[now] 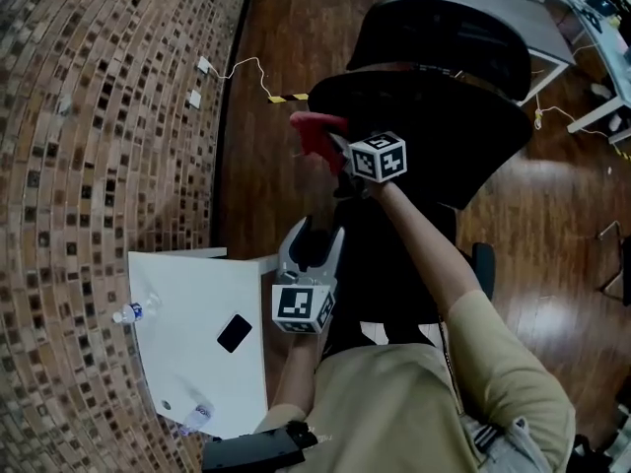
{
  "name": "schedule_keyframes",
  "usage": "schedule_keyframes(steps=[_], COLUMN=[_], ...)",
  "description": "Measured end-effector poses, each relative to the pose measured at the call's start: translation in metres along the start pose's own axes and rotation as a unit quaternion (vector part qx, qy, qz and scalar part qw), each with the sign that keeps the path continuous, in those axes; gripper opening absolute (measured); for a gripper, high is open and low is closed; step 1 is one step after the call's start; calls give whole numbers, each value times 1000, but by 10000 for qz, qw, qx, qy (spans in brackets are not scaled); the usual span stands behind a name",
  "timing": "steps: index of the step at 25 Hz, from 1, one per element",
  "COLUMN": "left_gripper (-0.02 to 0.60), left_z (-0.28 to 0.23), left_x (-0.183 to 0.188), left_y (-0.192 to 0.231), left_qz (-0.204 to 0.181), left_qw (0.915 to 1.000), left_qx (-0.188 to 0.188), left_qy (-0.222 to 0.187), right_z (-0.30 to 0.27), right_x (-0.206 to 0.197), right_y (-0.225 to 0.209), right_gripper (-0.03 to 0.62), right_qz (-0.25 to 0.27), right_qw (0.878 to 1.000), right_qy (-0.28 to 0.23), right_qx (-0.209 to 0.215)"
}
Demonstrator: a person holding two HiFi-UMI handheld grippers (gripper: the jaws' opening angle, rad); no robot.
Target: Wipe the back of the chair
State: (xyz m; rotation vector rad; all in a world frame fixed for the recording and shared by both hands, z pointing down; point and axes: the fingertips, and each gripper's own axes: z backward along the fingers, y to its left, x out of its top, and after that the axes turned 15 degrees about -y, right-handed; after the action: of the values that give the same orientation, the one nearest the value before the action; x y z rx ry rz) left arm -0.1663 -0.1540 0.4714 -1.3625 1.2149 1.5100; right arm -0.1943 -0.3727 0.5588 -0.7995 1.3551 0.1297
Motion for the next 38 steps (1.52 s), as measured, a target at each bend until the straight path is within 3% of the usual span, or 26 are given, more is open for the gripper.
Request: schedule_keyframes(steps=[4,7,9,11,15,18,20,22,25,27,29,31,34,38], left_gripper=[225,225,225,225,225,225,225,225,225,225,225,225,225,225], left_z=[5,-7,-18,-30,-43,-45,-42,-36,-25,-16,-6,3,12,11], left_x=[-8,-10,-11,-10,-15,-12,-9,-10,-10,-10,-12,-15,-19,-28], left_y=[2,-12,-26,-39,-61,-69,-67,-60,-43,-27,-11,3,17,19], left_qz=[-26,64,149,214,317,337,350,372,380,365,242,15,-36,75], left_qw=[9999,9996,9989,9979,9955,9950,9958,9965,9977,9986,9995,10000,9999,9999], left_qx=[-33,-246,-439,-614,-888,-935,-840,-737,-542,-352,-161,-17,96,31], left_qy=[115,101,18,-84,-99,-117,-104,-110,-145,-132,-85,-3,59,73], right_z=[26,94,154,217,325,351,338,304,217,149,89,43,12,38], right_x=[16,46,63,75,94,95,89,74,41,14,-9,-23,-28,-19], right_y=[-38,-87,-128,-168,-226,-241,-232,-207,-142,-91,-45,-13,-11,-42], right_gripper=[23,21,21,21,21,21,18,20,21,21,21,21,21,21], right_qz=[-117,25,172,433,668,595,499,579,968,850,696,613,314,-42], right_qw=[9986,9946,9878,9749,9342,9211,9222,9350,9639,9831,9934,9971,9982,9983], right_qy=[-329,-629,-723,-665,-645,-744,-804,-668,-366,-285,-222,-165,-149,-249], right_qx=[-403,-824,-1370,-2081,-3443,-3774,-3750,-3436,-2455,-1597,-882,-431,-480,-533])
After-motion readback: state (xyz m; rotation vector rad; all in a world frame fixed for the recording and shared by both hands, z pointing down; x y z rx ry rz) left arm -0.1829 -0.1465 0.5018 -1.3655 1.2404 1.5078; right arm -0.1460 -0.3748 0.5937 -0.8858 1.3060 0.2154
